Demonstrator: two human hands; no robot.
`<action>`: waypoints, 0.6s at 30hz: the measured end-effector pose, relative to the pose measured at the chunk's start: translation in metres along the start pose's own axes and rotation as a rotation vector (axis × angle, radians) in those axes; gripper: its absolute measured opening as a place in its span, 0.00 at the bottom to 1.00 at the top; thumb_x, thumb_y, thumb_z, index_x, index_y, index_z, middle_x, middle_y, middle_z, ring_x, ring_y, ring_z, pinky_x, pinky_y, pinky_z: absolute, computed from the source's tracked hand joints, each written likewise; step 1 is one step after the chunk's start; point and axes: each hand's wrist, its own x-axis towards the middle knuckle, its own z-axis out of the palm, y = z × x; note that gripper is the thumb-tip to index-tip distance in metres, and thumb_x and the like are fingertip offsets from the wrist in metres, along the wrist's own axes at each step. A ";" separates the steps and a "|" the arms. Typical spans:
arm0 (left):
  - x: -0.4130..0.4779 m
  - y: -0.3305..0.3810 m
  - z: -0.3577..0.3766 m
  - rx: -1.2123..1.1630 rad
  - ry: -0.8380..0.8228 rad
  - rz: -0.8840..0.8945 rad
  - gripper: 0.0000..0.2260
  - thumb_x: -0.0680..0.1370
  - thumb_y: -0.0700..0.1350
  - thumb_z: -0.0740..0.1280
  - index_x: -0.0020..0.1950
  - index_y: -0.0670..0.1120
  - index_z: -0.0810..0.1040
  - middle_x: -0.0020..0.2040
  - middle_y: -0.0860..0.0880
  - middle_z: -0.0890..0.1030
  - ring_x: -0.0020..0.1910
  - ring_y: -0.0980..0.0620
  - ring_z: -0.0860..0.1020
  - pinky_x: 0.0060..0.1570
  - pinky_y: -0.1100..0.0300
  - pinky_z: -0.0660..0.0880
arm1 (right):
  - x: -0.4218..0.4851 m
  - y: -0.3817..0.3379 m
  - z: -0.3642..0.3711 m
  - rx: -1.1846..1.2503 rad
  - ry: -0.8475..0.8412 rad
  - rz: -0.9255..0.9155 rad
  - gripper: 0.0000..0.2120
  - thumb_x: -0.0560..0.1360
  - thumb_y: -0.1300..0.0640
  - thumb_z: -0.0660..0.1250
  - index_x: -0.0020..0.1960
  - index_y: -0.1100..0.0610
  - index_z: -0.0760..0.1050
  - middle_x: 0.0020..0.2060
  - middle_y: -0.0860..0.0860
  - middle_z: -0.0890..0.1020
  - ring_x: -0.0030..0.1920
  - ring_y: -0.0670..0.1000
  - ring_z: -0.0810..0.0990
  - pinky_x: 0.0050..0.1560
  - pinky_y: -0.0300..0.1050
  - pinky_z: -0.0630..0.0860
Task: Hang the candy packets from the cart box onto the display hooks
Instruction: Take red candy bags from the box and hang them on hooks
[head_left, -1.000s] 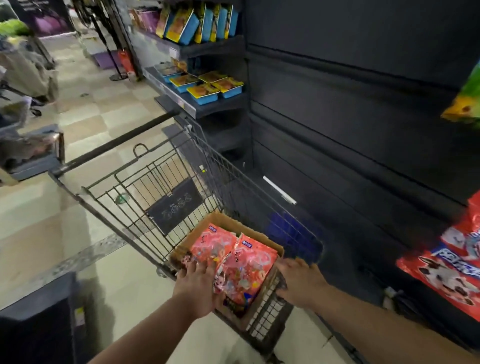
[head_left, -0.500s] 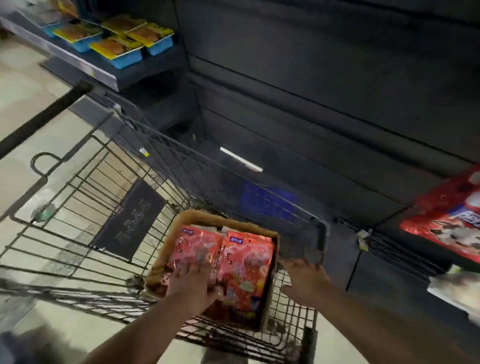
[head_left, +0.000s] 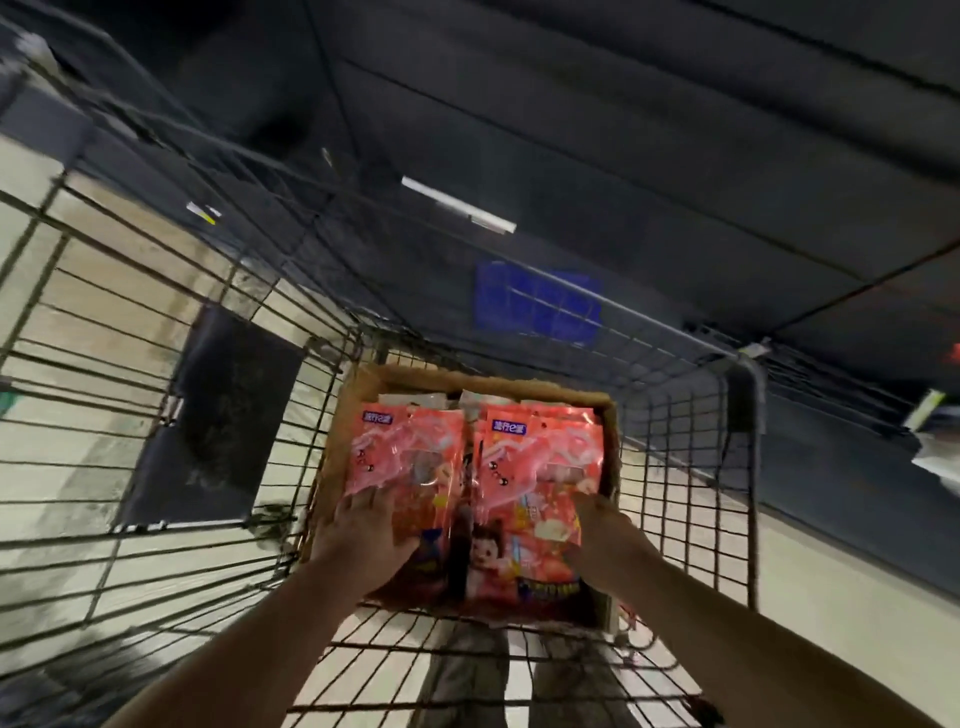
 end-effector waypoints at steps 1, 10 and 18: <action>0.006 -0.003 0.003 -0.006 -0.013 -0.005 0.35 0.75 0.62 0.64 0.77 0.51 0.56 0.75 0.47 0.62 0.73 0.44 0.63 0.70 0.47 0.63 | 0.007 -0.001 0.006 0.028 0.001 0.011 0.36 0.77 0.50 0.64 0.78 0.52 0.48 0.74 0.56 0.60 0.71 0.59 0.66 0.67 0.51 0.70; 0.061 -0.031 0.032 -0.199 -0.041 -0.140 0.37 0.73 0.61 0.67 0.78 0.53 0.55 0.76 0.44 0.61 0.73 0.39 0.62 0.69 0.46 0.64 | 0.050 -0.008 0.042 0.526 0.093 0.323 0.46 0.72 0.52 0.70 0.78 0.50 0.43 0.74 0.58 0.57 0.70 0.62 0.64 0.64 0.56 0.71; 0.088 -0.031 0.047 -0.604 -0.092 -0.328 0.39 0.72 0.58 0.69 0.78 0.54 0.54 0.70 0.40 0.71 0.63 0.36 0.74 0.61 0.45 0.72 | 0.054 -0.007 0.051 0.607 0.282 0.383 0.40 0.73 0.62 0.66 0.76 0.47 0.47 0.71 0.59 0.60 0.67 0.63 0.65 0.52 0.49 0.68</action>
